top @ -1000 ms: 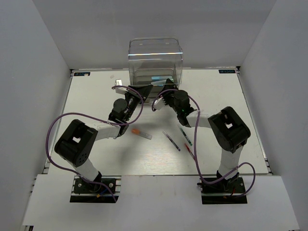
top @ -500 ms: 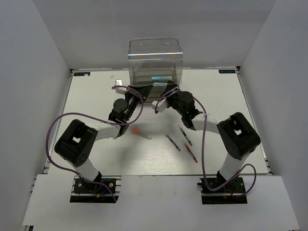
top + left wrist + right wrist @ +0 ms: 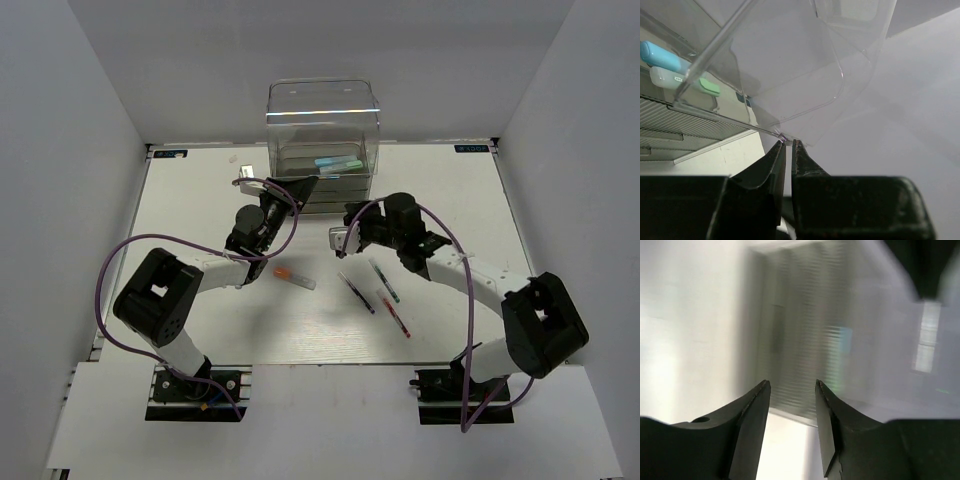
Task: Sort the stationery into containers
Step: Pick up the pen from the center of the board.
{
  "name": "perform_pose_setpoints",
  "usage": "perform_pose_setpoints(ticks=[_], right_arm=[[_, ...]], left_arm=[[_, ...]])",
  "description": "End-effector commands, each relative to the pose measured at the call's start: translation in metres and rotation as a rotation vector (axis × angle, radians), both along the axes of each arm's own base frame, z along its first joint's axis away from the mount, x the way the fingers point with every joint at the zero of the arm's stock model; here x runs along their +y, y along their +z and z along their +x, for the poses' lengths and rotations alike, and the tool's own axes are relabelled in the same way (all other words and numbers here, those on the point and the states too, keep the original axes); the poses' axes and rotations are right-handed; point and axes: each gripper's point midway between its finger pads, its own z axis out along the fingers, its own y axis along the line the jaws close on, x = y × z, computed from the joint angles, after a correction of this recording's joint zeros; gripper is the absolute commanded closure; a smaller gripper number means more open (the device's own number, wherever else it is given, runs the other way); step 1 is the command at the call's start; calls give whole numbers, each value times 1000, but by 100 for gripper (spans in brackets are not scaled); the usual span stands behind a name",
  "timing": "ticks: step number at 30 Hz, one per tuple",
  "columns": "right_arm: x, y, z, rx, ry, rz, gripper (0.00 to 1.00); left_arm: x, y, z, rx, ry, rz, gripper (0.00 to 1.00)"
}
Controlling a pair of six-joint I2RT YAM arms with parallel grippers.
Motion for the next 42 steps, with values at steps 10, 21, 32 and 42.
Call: perform_pose_setpoints(ticks=[10,21,32,42], right_arm=[[17,-87,-100,950,8,25,51],[66,-108,-140,1225,-83,32,40],[97,-148,-133,1177,-283,65,33],[104,-146,-105,1031,-352,128,33]], left_arm=[[1,26,-6,-69,-7,-32,100],[1,28,-4,-69,-7,-32,100],[0,26,-4,-59,-7,-26,100],[2,25,-7,-71,-7,-33,100]])
